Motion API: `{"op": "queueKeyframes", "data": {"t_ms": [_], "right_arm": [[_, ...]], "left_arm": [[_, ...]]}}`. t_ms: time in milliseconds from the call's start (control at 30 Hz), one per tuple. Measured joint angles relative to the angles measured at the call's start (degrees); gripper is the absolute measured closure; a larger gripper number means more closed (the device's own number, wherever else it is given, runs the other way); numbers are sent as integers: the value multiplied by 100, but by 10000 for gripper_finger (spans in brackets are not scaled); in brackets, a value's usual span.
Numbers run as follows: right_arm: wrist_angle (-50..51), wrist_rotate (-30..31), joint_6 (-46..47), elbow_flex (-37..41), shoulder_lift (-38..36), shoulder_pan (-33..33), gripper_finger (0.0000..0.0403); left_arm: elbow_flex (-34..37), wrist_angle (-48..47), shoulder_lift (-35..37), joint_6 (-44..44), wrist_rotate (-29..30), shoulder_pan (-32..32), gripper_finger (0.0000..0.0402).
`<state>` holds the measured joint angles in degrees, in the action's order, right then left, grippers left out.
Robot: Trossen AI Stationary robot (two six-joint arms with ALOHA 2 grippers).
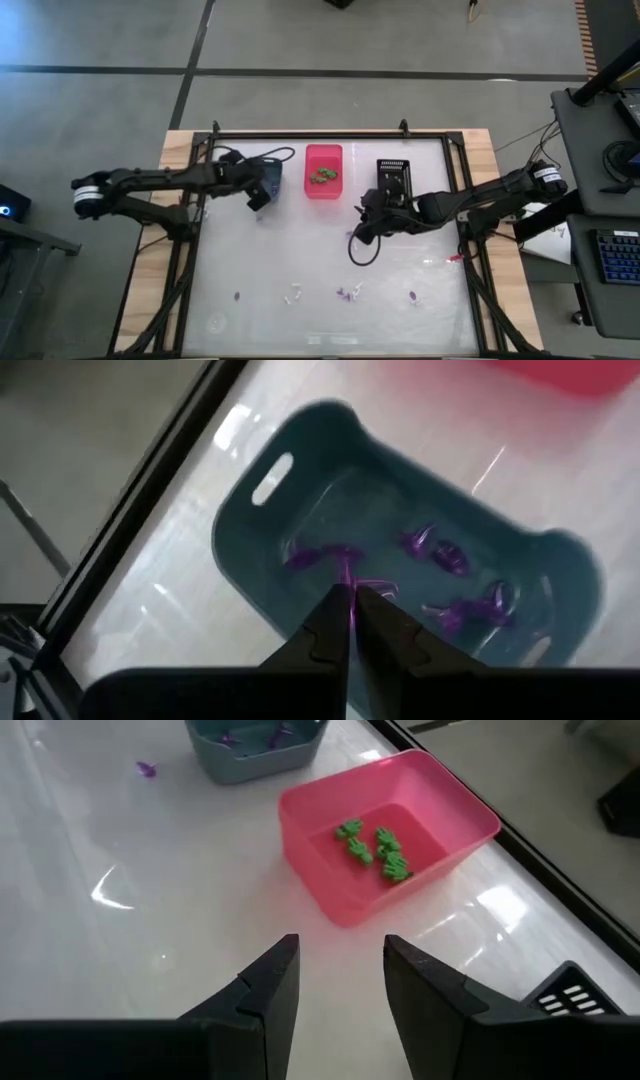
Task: Sort Halloween decoration
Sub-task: Put the purple witch hat toy into the blue bin
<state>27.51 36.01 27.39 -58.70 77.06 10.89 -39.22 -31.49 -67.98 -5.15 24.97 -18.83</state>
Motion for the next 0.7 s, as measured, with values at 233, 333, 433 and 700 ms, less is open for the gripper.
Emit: {"op": "queueKeyframes", "data": {"t_ms": [233,333,433,700], "right_arm": [[-105,-4,0,0,-1,-17,266],[-202,-32,-8,0,-2,-17,266],[-285,-178,17,0,-2,-17,266],[-1041,-1147,-33,0,43,-17,266]], "left_arm": [[-4,22,-307,18,1,-4,367],[-4,22,-315,10,2,-3,345],[-4,10,-229,-47,-42,31,329],[-7,201,350,-778,-49,742,320]]}}
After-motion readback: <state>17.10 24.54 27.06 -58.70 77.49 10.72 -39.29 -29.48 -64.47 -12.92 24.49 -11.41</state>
